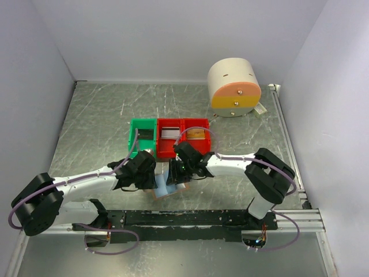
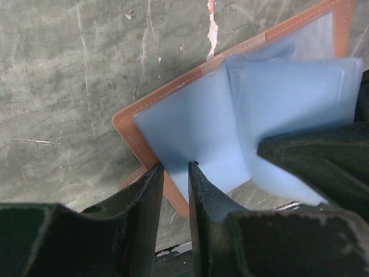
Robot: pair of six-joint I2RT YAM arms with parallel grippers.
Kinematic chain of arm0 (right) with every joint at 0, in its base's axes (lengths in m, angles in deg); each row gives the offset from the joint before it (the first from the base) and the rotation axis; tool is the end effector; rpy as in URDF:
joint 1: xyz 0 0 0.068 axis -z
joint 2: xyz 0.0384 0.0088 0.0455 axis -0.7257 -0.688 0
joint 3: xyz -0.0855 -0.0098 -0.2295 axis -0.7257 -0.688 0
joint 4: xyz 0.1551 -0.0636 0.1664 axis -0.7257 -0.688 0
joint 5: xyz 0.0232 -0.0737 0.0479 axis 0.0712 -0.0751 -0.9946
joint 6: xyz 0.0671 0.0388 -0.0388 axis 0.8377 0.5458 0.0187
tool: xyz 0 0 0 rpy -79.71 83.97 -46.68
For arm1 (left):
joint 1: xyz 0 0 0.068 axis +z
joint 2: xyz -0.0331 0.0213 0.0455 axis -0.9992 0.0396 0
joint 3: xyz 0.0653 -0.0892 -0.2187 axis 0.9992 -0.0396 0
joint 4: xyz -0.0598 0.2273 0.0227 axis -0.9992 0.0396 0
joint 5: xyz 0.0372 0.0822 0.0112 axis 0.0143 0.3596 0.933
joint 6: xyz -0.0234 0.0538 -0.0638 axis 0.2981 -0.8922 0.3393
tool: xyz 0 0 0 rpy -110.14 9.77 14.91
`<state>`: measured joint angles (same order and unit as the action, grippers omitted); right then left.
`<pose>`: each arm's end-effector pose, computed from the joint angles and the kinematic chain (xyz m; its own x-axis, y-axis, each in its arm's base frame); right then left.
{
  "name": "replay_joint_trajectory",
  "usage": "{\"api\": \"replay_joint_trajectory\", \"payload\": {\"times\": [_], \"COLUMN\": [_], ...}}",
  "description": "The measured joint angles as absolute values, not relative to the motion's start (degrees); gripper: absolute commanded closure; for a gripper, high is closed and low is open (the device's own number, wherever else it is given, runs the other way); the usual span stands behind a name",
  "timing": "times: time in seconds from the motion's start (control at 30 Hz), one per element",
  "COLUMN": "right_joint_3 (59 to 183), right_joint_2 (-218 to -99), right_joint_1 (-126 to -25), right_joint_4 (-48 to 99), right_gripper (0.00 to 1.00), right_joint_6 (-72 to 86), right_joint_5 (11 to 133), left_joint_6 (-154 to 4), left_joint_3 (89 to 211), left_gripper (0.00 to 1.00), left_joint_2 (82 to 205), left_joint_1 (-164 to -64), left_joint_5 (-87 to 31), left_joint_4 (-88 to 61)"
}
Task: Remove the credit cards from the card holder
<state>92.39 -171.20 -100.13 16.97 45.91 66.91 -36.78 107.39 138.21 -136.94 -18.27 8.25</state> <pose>0.1718 0.2614 0.1073 -0.9579 -0.1202 -0.2607 -0.2457 0.8127 0.5284 0.1438 -0.1643 0.1080 -0.9391 -0.0866 -0.3326 0.0456 0.9278 -0.3704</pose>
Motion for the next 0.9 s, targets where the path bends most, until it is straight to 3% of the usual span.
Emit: {"api": "replay_joint_trajectory", "payload": {"times": [0.23,0.37,0.47,0.83,0.9], "right_joint_3": [90.3,91.5,93.2,94.7,94.8], "right_joint_2": [-173.4,-173.1,-171.2,-168.9,-169.6], "right_joint_1": [-100.3,-100.5,-100.9,-100.9,-101.0], "right_joint_4": [25.1,22.1,17.5,8.6,8.7], "right_gripper": [0.7,0.51,0.43,0.37,0.4], "right_joint_6": [49.1,48.9,47.7,45.4,45.5], "right_joint_5": [61.3,63.5,68.2,76.2,76.2], "left_joint_6": [-36.8,-36.8,-36.7,-36.8,-36.8], "left_joint_3": [107.5,107.4,107.2,107.1,107.1], "left_gripper": [0.65,0.65,0.65,0.65,0.65], "left_joint_2": [138.1,137.9,137.7,137.7,137.7], "left_joint_1": [-136.9,-137.0,-137.0,-137.0,-137.0], "left_joint_5": [-18.3,-18.3,-18.3,-18.3,-18.3], "left_joint_4": [8.4,8.4,8.2,8.1,8.1]}}
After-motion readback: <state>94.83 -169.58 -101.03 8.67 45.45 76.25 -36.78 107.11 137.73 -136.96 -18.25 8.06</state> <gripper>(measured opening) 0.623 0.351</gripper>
